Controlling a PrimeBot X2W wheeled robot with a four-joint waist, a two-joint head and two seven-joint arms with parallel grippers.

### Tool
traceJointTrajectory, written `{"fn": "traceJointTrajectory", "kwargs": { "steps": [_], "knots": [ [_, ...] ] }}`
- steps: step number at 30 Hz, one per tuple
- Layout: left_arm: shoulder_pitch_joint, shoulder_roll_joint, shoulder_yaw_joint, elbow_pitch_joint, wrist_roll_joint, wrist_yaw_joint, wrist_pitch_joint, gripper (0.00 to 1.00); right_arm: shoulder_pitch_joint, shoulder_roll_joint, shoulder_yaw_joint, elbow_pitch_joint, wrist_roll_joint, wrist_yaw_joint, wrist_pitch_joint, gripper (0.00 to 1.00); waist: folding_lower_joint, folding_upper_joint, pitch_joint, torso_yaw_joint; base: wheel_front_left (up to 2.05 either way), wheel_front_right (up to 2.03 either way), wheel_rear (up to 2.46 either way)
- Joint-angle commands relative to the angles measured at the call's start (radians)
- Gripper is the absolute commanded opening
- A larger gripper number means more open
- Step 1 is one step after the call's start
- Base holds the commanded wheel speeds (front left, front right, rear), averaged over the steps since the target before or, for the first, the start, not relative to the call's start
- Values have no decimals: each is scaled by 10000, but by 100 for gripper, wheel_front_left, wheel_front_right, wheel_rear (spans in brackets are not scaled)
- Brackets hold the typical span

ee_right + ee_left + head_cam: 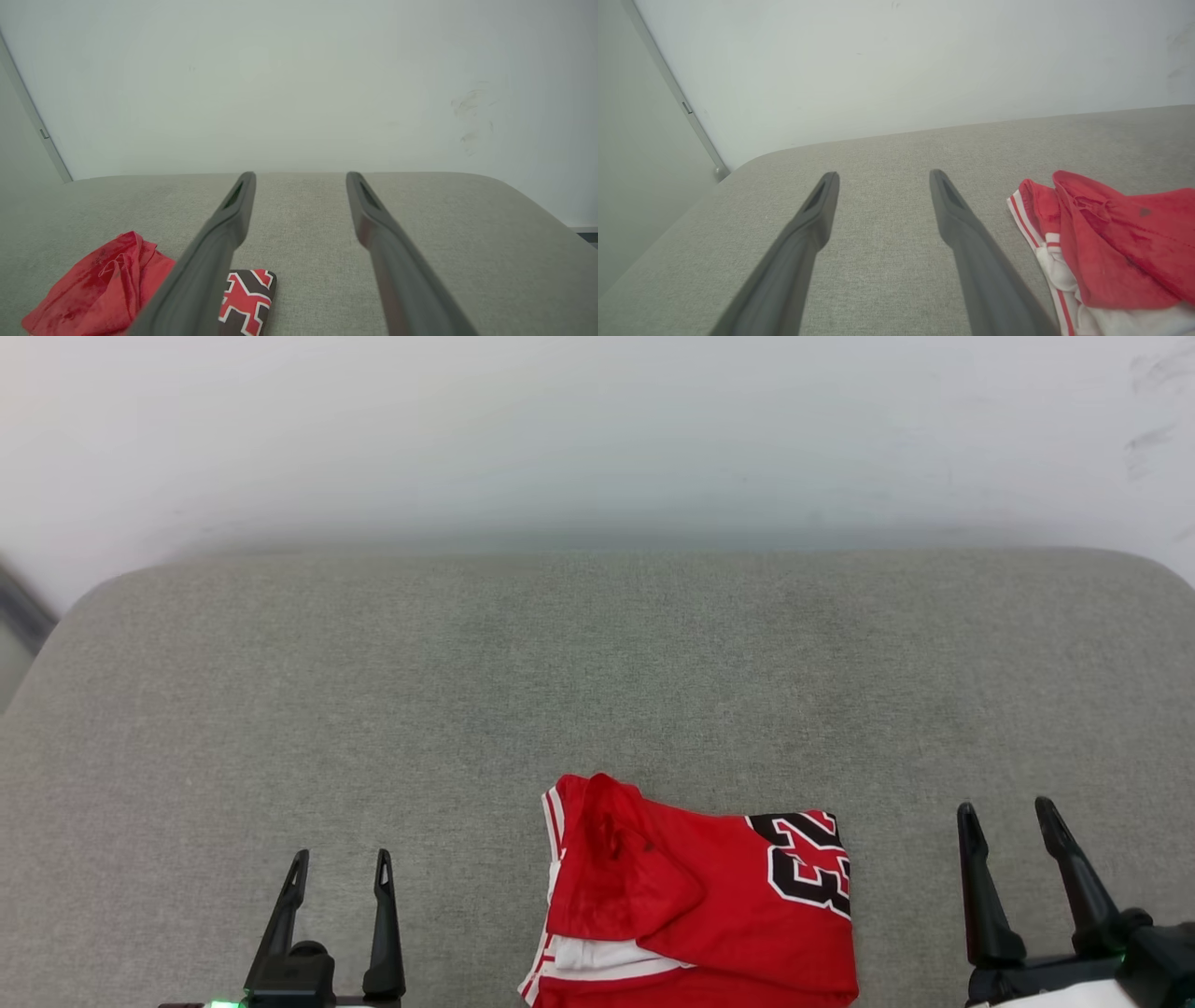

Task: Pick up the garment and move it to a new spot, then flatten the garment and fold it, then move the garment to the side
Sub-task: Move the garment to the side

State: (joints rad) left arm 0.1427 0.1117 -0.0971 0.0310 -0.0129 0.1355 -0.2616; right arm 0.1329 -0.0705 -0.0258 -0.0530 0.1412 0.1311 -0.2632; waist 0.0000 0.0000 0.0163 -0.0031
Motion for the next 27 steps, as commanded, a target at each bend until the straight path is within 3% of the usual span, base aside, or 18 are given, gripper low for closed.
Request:
{"fn": "traceJointTrajectory", "kwargs": {
  "steps": [1,8,13,16,21,24,27],
  "knots": [
    [117,-46,12,-54,-19,21,-46,100,201,73,-38,-53,4,-9,-15,100,0,0,-27,27,0,0,0],
    [169,-87,50,-95,-35,-32,-46,100,535,193,-7,-108,0,-9,-16,100,0,0,-75,84,0,0,0],
    [185,-112,59,-119,-20,-43,-46,100,-255,89,-16,-472,-198,-9,-16,100,0,0,-56,111,0,0,0],
    [166,-121,90,-145,-24,-54,-46,100,-1002,-282,-127,-764,-223,-10,-16,100,0,0,7,120,0,0,0],
    [10,-139,88,-143,-16,-107,-46,100,-2734,-1499,545,-957,-112,-9,157,100,0,0,155,193,0,0,0],
    [-71,-147,78,-149,-6,-144,-46,100,-3774,-2265,1151,-869,345,-9,1200,100,0,0,261,268,0,0,0],
    [-113,-173,61,-156,10,-167,-46,100,-4506,-3059,1727,-629,1158,-9,3051,100,0,0,357,332,0,0,0]
  ]
}}
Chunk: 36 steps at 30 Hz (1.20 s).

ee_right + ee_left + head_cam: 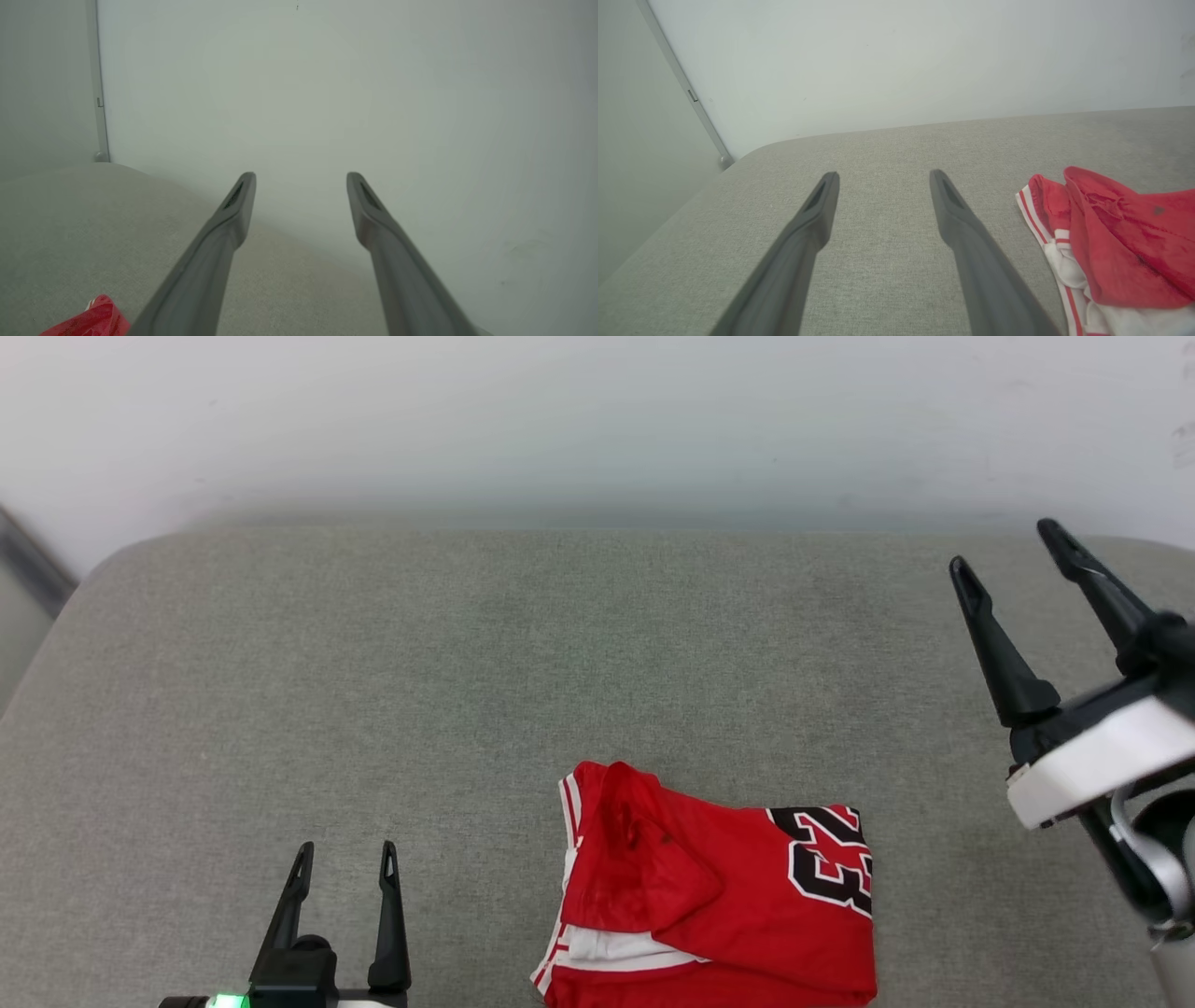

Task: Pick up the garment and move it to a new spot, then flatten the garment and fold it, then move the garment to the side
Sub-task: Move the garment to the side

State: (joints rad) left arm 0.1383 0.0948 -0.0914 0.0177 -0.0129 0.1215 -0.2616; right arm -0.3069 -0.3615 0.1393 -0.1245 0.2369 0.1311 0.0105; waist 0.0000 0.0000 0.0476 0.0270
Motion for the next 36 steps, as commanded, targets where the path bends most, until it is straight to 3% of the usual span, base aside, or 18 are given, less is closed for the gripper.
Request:
{"fn": "traceJointTrajectory", "kwargs": {
  "steps": [1,8,11,14,23,28,36],
  "knots": [
    [-104,-11,-10,-31,13,-34,-46,100,-343,-407,213,202,530,-9,990,100,0,0,88,48,0,0,0],
    [-305,-60,-62,-23,-10,-100,-46,100,-544,-1842,1046,1249,3963,-9,6085,100,0,0,452,215,0,0,0],
    [-507,-86,-85,-32,-19,-136,-46,100,-117,-2256,1288,1477,5238,-7,7549,100,0,0,663,294,0,0,0],
    [-651,-105,-111,-19,-11,-197,-46,100,213,-2371,1345,1769,6192,-7,8312,100,0,0,906,388,0,0,0],
    [-1302,-176,-211,15,27,-318,-46,100,535,-1527,1675,2762,7532,-7,8417,100,0,0,1668,772,0,0,0],
    [-1561,-240,-340,61,6,-344,-46,100,477,-1018,2412,3488,7690,-9,8337,100,0,0,1973,1027,0,0,0],
    [-1758,-289,-404,94,-51,-280,-46,100,454,-841,3803,4259,7234,-18,7918,100,0,0,2179,1220,0,0,0]
  ]
}}
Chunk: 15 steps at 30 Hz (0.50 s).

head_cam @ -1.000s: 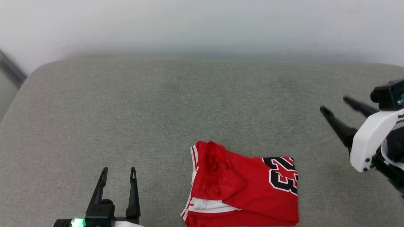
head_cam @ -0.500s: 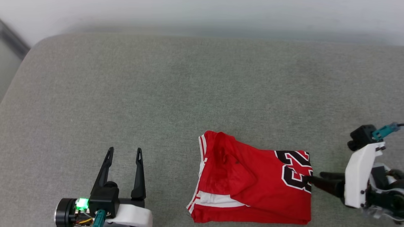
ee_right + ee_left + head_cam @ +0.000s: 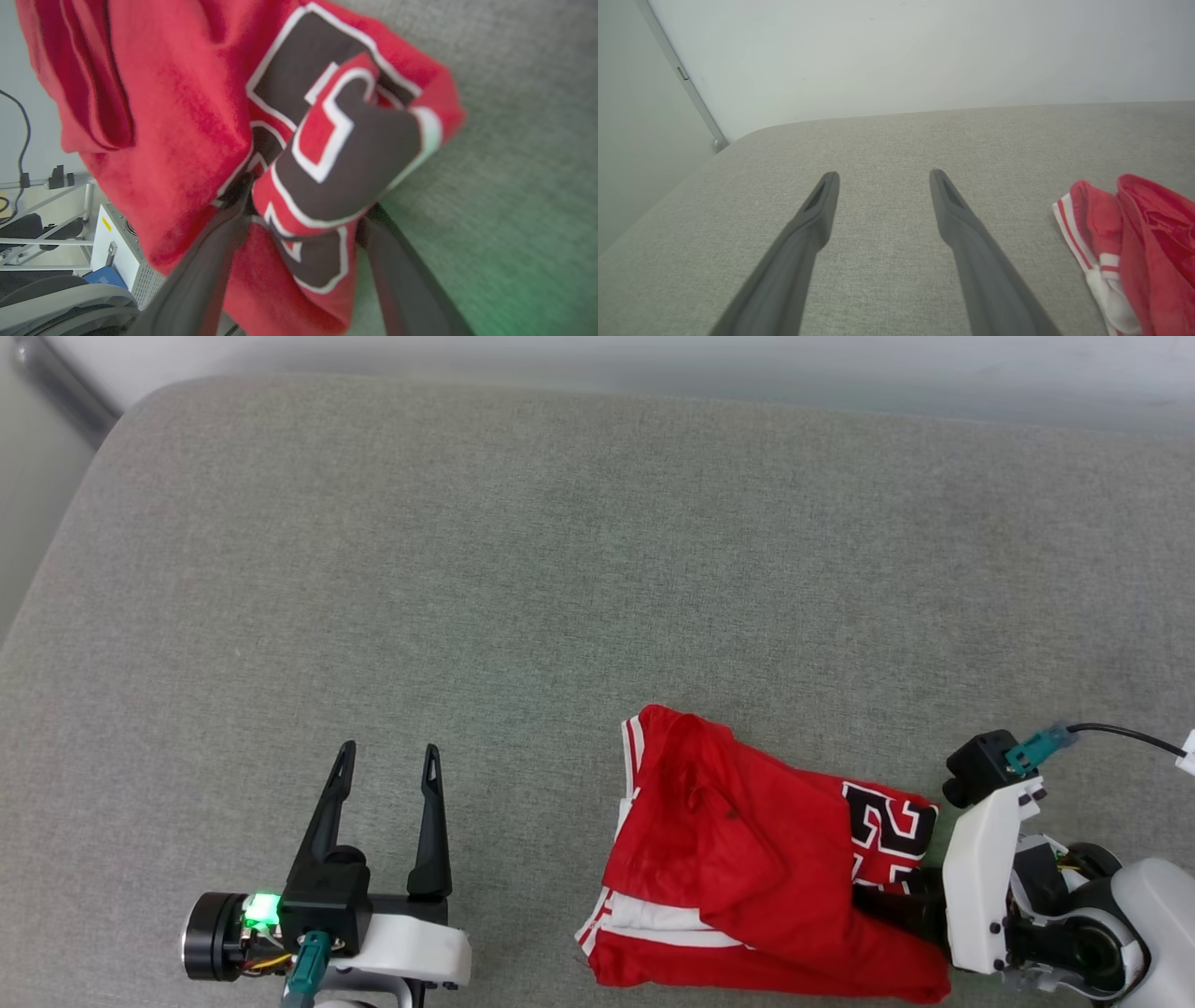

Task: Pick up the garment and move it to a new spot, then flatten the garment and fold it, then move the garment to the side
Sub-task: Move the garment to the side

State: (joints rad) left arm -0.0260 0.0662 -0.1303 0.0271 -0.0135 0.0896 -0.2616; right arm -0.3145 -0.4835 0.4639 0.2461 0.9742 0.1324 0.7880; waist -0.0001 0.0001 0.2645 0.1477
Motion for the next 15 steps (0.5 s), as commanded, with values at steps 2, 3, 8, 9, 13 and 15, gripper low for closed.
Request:
{"fn": "traceJointTrajectory", "kwargs": {
  "steps": [2,3,8,9,13,15],
  "knots": [
    [-163,-17,-24,15,-52,53,-46,100,368,315,801,648,-313,-45,-238,0,1,-1,19,49,0,0,0],
    [-161,-21,-19,26,-50,62,-46,100,298,305,903,648,-308,-42,-378,0,1,-1,3,52,0,0,0],
    [96,-32,24,103,-34,77,-46,100,-479,-198,1257,306,-629,-31,-1388,0,1,-1,-309,-36,0,0,0],
    [198,-26,59,117,-32,90,-46,100,-654,-307,1351,156,-637,-30,-1574,0,1,-1,-412,-97,0,0,0],
    [419,-2,144,107,-17,103,-46,100,-1151,-850,1662,-371,-678,-22,-2127,0,1,-1,-821,-387,0,0,0],
    [557,14,208,82,-13,135,-44,100,-1394,-1145,1859,-696,-727,-22,-2262,0,1,-1,-1017,-584,0,0,0]
  ]
}}
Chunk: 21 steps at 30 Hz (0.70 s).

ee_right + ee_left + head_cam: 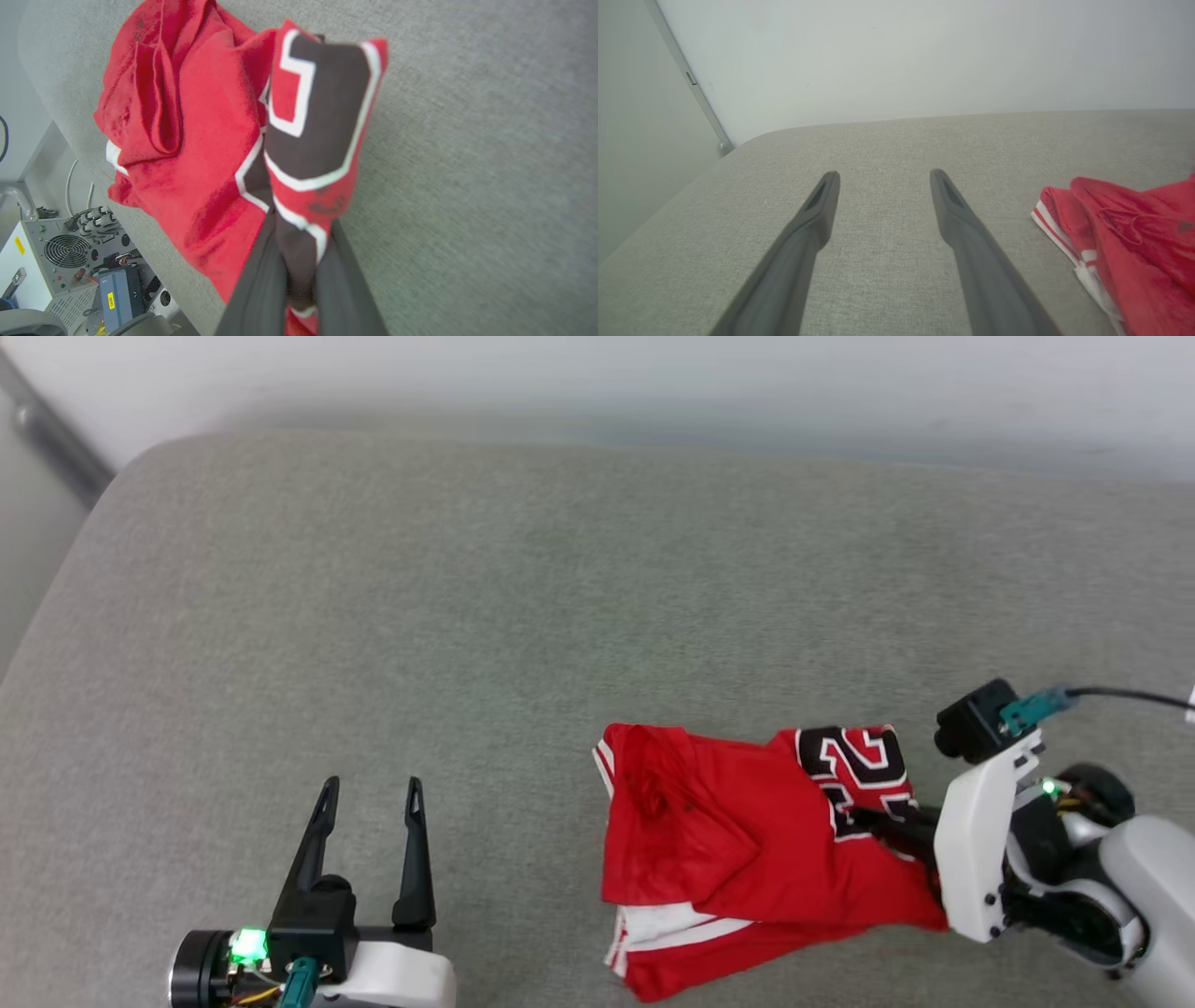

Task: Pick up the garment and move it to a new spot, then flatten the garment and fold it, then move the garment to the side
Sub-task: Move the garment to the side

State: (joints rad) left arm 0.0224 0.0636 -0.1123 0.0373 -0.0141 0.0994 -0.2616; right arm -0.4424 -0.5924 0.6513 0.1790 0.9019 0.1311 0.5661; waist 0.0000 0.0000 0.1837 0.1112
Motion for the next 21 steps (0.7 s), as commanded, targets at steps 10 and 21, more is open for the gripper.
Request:
{"fn": "traceJointTrajectory", "kwargs": {
  "steps": [10,21],
  "knots": [
    [398,121,449,-353,-24,122,-35,100,-1121,-1773,349,-1652,-390,-9,7,0,0,0,-217,-1850,0,0,0],
    [-67,444,1000,-841,37,-3,-35,100,-1765,-2990,-812,-879,-1136,-9,-318,0,0,0,1110,-3511,0,0,0]
  ]
}}
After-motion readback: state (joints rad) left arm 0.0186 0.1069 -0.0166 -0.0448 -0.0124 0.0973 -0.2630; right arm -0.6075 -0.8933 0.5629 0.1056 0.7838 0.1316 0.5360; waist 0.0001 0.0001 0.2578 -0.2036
